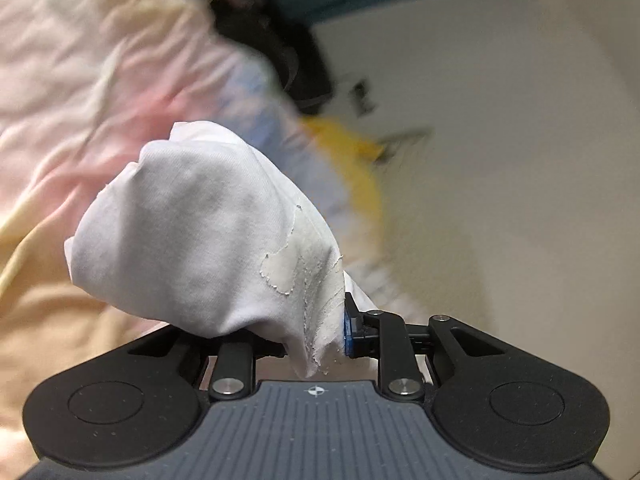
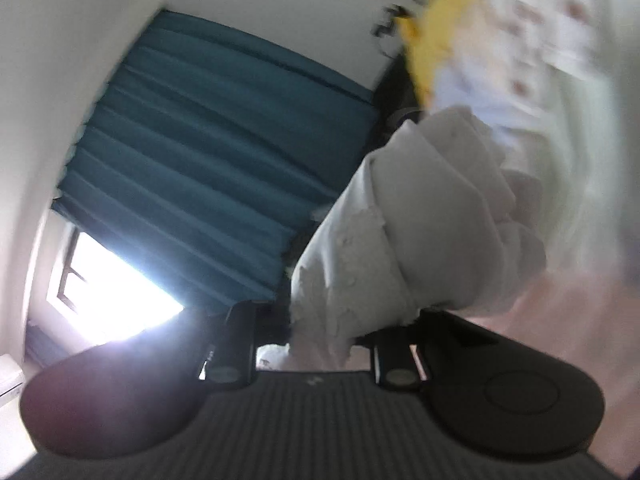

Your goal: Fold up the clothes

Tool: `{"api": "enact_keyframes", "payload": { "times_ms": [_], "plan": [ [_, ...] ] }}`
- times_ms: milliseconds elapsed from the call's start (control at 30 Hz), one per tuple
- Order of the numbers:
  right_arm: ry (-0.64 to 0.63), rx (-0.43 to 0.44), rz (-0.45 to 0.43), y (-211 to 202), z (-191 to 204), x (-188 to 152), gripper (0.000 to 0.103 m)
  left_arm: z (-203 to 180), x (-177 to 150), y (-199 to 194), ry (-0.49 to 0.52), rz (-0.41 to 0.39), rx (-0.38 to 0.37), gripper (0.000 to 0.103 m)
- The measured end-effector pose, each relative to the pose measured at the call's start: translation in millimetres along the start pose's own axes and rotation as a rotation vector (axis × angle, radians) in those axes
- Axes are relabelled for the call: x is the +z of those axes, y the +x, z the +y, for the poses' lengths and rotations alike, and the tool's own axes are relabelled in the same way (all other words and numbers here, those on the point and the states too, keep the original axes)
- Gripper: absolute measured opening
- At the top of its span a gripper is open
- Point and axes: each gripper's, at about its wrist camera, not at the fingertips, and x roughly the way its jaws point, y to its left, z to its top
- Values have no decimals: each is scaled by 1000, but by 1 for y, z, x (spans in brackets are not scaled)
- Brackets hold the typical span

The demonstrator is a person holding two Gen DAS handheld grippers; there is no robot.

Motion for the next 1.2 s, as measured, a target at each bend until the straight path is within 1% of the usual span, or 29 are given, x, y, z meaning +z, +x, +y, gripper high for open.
{"api": "enact_keyframes", "payload": {
  "times_ms": [33,100,133,200,300,367,400,433,467,500,533,567,600,700,767,867,933,1000,1067,1133,1200],
  "plan": [
    [27,-37,19,-3,-23,-8,20,18,-4,12,7,35,49,27],
    [97,-130,68,-10,-68,-26,20,41,-25,21,17,89,128,27],
    [129,-168,86,-15,-88,-37,20,48,-30,22,27,94,144,27],
    [138,-212,103,-22,-108,-51,20,57,-36,26,47,92,165,27],
    [120,-217,103,-26,-119,-59,20,59,-40,26,77,91,192,32],
    [115,-250,110,-27,-114,-58,26,49,-40,21,93,106,217,39],
    [110,-270,114,-27,-110,-57,29,46,-38,19,94,115,230,50],
    [101,-292,119,-29,-106,-56,39,42,-37,17,95,124,242,63],
    [84,-314,123,-32,-100,-56,46,32,-37,8,108,118,253,68],
    [69,-324,125,-38,-92,-58,50,21,-38,-2,121,111,264,77],
    [57,-331,125,-46,-84,-58,59,13,-39,-12,143,102,272,81],
    [44,-345,125,-54,-74,-58,67,4,-41,-22,167,94,281,81],
    [30,-361,125,-64,-63,-58,69,-5,-43,-33,190,85,289,82],
    [-15,-370,147,-86,-37,-67,69,-30,-44,-64,281,61,309,83],
    [-47,-359,166,-100,-17,-75,69,-49,-47,-94,350,10,330,85],
    [-106,-309,174,-108,20,-84,69,-76,-54,-141,441,-59,358,86],
    [-147,-273,173,-111,48,-89,69,-90,-60,-169,495,-107,383,90],
    [-187,-235,173,-109,78,-95,69,-101,-66,-197,570,-144,416,91],
    [-237,-195,181,-107,109,-103,69,-109,-73,-228,637,-196,469,92],
    [-301,-164,195,-102,136,-112,69,-113,-78,-256,668,-245,520,93],
    [-363,-133,206,-103,162,-127,69,-113,-84,-286,671,-290,554,93]
  ]
}}
